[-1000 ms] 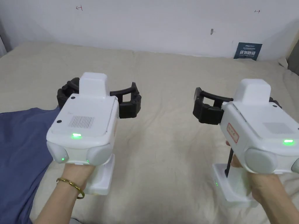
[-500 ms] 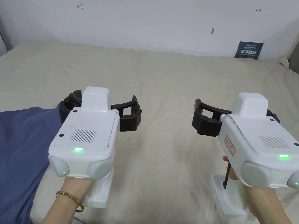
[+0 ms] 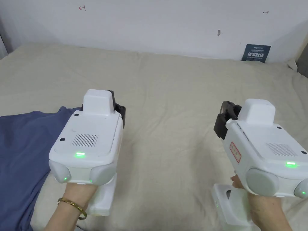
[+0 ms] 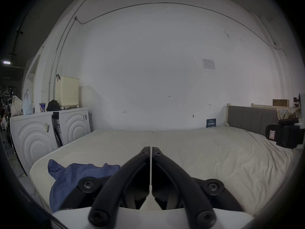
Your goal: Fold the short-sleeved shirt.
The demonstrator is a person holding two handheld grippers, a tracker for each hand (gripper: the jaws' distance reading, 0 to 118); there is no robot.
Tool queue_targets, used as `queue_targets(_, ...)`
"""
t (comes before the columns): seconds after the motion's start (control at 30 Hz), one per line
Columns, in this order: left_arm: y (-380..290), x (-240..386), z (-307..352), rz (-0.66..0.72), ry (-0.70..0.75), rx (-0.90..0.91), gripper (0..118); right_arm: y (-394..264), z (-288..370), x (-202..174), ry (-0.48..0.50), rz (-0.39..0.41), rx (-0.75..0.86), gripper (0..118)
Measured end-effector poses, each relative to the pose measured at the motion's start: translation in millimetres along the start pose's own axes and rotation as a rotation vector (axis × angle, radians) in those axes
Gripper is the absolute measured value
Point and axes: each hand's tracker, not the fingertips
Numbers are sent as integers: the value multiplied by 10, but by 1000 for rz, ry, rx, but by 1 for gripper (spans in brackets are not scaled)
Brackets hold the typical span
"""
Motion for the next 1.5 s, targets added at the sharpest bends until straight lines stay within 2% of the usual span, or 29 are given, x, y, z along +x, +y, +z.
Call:
queue_targets(0.17, -8, 5, 19, -16, -10, -16, 0, 16, -14, -16, 1, 34, -17, 0)
queue_targets(1.03, -35, -123, 61, 2, 18, -40, 0, 46, 11, -124, 43, 60, -25, 1)
queue_targets(1.23, 7, -384, 188, -7, 92, -30, 0, 103, -3, -432, 131, 87, -5, 0)
queue_targets(1.5, 15, -991, 561, -32, 285, -29, 0, 132, -119, -1129, 337, 123, 6, 1)
